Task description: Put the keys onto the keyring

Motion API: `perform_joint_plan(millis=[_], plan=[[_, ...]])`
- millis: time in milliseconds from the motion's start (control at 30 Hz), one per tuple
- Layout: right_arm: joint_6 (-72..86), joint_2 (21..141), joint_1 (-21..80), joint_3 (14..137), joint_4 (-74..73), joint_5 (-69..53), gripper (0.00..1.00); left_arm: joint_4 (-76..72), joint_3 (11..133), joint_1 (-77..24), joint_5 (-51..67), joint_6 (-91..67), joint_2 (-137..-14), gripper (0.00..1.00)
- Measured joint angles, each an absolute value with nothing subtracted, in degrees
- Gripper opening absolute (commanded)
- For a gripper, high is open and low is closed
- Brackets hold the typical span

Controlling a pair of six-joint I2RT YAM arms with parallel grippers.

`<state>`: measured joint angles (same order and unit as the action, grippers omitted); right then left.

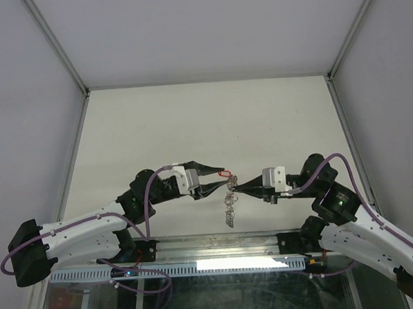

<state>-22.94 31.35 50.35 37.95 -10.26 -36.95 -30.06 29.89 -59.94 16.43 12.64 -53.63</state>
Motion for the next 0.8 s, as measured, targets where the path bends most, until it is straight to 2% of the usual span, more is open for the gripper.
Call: perform_joint_plan(millis=[467, 800], plan=[[-33.5, 30.3, 50.3, 35.3, -8.7, -37.7, 0.00, -30.1, 31.4, -59.9, 15.0, 11.1, -54.7, 0.37], [-45.3, 29.9, 50.3, 35.2, -7.5, -38.3, 0.00, -30.1, 29.7, -59.9, 15.7, 11.4, -46.3, 0.37]])
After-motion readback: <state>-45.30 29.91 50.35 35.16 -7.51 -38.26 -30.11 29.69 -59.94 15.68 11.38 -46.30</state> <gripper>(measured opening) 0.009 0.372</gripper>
